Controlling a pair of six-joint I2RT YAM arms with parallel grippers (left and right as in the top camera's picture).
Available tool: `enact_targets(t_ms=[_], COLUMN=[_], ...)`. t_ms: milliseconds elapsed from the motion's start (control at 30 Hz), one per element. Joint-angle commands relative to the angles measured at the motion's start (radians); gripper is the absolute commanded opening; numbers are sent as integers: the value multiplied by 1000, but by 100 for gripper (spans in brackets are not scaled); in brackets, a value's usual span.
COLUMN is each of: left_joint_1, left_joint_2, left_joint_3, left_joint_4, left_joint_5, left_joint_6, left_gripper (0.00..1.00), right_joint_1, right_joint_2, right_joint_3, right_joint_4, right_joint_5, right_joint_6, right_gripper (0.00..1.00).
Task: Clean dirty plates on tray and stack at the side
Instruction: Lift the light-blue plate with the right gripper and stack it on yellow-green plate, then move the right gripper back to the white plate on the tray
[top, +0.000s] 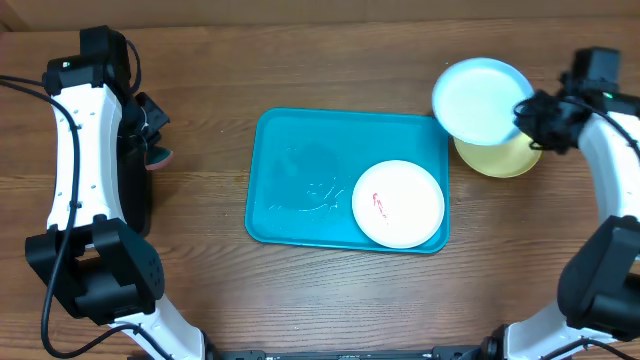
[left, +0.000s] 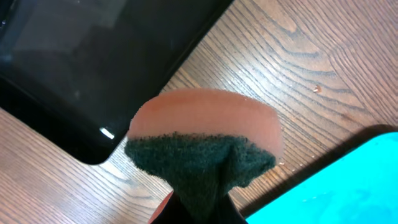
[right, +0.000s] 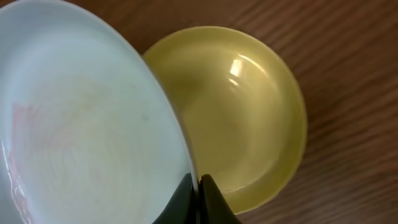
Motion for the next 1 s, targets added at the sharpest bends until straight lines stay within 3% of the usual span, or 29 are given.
enact_targets(t_ms=[0,267,333,467,567,633,667,867,967], left_joint_1=[-4,-6,-13,-29,-37,-48,-54,-95,-114], left_joint_2=[2,2,2,2,2,2,2,2,2], left_joint_3=[-7,-7,-7,-7,-7,-7,-7,-7,-7], left_joint_4=[2,2,3,6,7,11,14,25,28], left_joint_5=[24,24,24,23,24,24,24,23,23], left_joint_6=[26,28,28,37,36,36,37,76,89], left_gripper=[4,4,4,4,4,4,4,4,4], right_joint_1=[-55,-96,-95,-95,-92,-47,-22,183,311], right_joint_2=[-10,-6,1,5,5,5,5,6,7], right_joint_3=[-45,-101,-101,-101,-101,-101,-101,-101,-101], right_joint_4=[39,101,106,111,129,138,127,14,-14], right_joint_5=[-50,66,69,46,-135,-384,-415,-256,-46], right_joint_6=[19,19,19,19,-48,-234,-291,-542,-544], right_gripper=[4,6,36,56,58,58,58,63,63])
